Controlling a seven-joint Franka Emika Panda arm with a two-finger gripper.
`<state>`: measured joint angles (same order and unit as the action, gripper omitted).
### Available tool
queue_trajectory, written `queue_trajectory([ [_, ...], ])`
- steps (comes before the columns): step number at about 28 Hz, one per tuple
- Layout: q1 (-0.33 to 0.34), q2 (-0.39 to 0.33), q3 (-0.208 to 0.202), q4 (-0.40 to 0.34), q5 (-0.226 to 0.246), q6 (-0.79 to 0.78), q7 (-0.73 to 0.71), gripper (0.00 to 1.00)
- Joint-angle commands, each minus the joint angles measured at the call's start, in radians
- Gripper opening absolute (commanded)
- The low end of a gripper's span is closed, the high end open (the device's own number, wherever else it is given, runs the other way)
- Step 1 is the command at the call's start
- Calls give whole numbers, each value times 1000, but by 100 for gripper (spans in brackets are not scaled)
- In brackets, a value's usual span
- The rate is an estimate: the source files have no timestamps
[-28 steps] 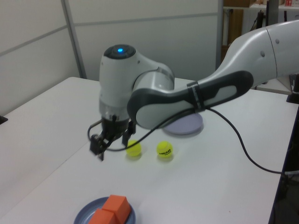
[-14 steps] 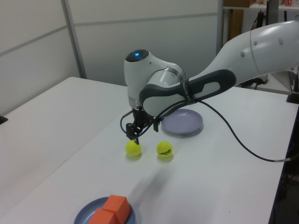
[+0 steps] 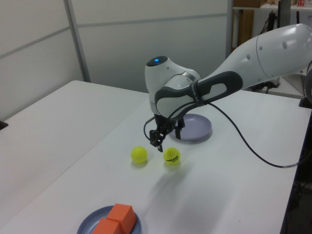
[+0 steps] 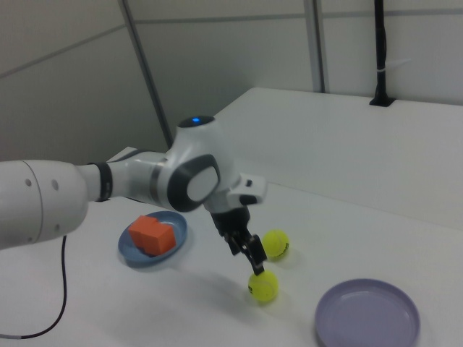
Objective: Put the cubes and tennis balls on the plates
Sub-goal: 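Move the gripper to a yellow tennis ball and grasp it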
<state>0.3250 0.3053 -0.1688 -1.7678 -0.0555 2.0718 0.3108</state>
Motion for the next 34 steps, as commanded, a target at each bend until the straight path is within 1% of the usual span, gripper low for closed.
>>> queue_trajectory([
  [1,-12,23,-47,-12,71,-7,-119,100],
  [2,-11,37,-61,-12,78,-7,-140,100],
  [3,-12,40,-63,-12,80,-7,-148,100],
  [6,-14,48,-64,-13,82,-3,-163,100],
  [8,-15,67,-66,-12,85,-1,-183,100],
  [15,-7,86,-64,-7,118,4,-233,100],
  [19,-4,87,-58,-2,120,8,-249,100],
  [28,-6,89,-61,13,124,48,-257,100],
  [34,-26,118,-69,14,121,77,-275,100],
])
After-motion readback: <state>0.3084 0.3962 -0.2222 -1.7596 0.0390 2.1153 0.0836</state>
